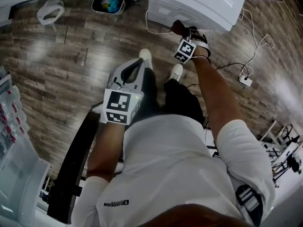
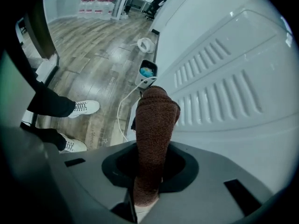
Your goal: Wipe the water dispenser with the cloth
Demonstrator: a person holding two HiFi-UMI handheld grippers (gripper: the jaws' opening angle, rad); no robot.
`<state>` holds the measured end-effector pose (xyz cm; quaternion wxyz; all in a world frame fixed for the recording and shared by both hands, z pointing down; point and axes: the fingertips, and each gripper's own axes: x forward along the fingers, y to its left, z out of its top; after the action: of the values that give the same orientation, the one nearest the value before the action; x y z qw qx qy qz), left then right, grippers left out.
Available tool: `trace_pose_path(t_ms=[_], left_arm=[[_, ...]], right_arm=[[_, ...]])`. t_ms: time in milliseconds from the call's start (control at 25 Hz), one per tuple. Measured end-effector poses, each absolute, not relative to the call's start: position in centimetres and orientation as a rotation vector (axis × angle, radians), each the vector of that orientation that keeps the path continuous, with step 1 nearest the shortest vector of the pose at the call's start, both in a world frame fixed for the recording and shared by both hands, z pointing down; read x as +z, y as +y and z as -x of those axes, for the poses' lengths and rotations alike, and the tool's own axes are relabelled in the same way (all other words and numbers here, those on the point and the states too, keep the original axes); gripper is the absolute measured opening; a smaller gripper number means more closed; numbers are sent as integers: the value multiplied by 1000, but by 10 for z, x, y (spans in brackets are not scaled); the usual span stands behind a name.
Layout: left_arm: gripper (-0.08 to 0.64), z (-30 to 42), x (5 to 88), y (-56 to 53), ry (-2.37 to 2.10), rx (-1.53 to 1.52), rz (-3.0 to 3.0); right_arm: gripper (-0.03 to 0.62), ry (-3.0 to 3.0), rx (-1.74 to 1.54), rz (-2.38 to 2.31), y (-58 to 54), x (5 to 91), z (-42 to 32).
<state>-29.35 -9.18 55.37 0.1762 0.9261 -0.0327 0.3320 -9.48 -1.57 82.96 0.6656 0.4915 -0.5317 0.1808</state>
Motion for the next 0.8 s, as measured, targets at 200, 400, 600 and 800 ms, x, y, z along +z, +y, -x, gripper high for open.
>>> trace_pose_path(t_ms=[200,400,600,800], left_arm=[[1,298,556,-99,-132,970,-2620],[0,304,545,-100,-157,974,-2623],[1,304,546,-104,-167,978,-2618],[1,292,554,-116,-213,919,-2553]], right_arm=[[72,-1199,472,-1080,-12,858,90],[72,-1198,530,-1070,-11,872,93],[72,-1224,532,-1087,-16,861,98],[72,-1328,544,-1235,-23,806,111]])
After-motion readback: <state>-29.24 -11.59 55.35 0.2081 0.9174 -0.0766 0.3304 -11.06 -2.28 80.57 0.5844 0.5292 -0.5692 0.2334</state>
